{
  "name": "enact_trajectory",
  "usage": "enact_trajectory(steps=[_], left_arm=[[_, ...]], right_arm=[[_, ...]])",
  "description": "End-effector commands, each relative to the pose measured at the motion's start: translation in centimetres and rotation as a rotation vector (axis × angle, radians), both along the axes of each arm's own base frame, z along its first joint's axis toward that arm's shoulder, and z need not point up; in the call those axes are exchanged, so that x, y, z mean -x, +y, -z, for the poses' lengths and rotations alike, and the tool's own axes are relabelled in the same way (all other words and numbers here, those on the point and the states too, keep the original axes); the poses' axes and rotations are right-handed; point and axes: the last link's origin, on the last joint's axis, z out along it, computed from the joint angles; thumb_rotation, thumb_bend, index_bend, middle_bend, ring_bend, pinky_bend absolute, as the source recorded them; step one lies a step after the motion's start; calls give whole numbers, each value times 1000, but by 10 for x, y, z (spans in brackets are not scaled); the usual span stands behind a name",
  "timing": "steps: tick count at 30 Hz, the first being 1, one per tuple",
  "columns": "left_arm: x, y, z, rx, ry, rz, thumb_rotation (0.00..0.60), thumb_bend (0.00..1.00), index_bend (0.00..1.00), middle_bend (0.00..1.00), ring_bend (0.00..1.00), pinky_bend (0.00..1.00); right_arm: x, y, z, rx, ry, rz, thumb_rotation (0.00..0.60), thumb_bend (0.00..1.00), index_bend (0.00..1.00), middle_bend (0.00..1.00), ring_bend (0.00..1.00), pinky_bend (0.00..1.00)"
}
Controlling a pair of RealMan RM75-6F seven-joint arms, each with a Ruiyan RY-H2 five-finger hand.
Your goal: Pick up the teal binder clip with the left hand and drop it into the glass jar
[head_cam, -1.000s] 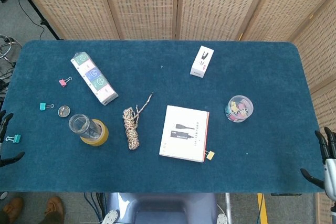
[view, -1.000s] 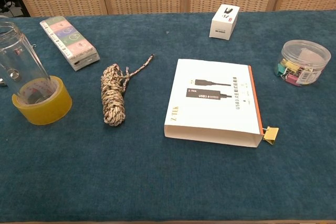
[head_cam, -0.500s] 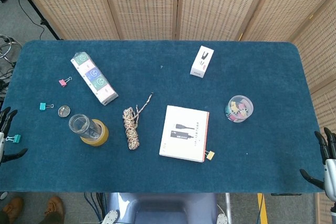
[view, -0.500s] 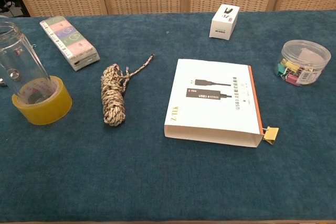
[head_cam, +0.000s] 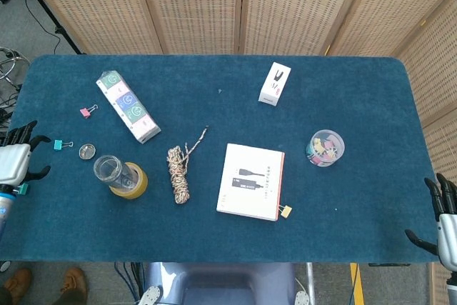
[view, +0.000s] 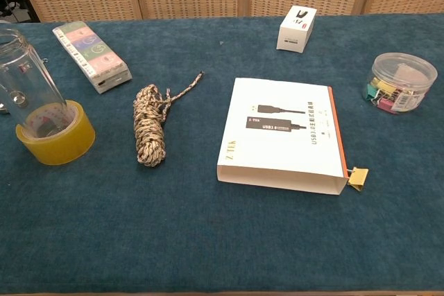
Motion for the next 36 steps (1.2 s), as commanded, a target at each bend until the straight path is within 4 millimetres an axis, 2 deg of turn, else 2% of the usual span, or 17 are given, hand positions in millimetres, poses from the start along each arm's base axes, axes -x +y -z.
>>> enact_trajectory(steps=[1,6,18,36], left_arm=[[-2,33,26,23,-60,-30,600,323,379,0,0,0],[0,45,42,48,-74,-47,600,358,421,0,0,0],[-6,61,60,80,-71,-37,600,389,465,0,0,0],[-6,64,75,85,-57,-43,600,392,523,0,0,0]], right_arm=[[1,-1,1,-3,-1,4,600,0,0,0,0,0],[2,-2,2,-6,-2,10,600,0,0,0,0,0],[5,-3,2,-7,-9,23,600,0,0,0,0,0],[8,-4,-1,-2,-22,28,600,0,0,0,0,0]])
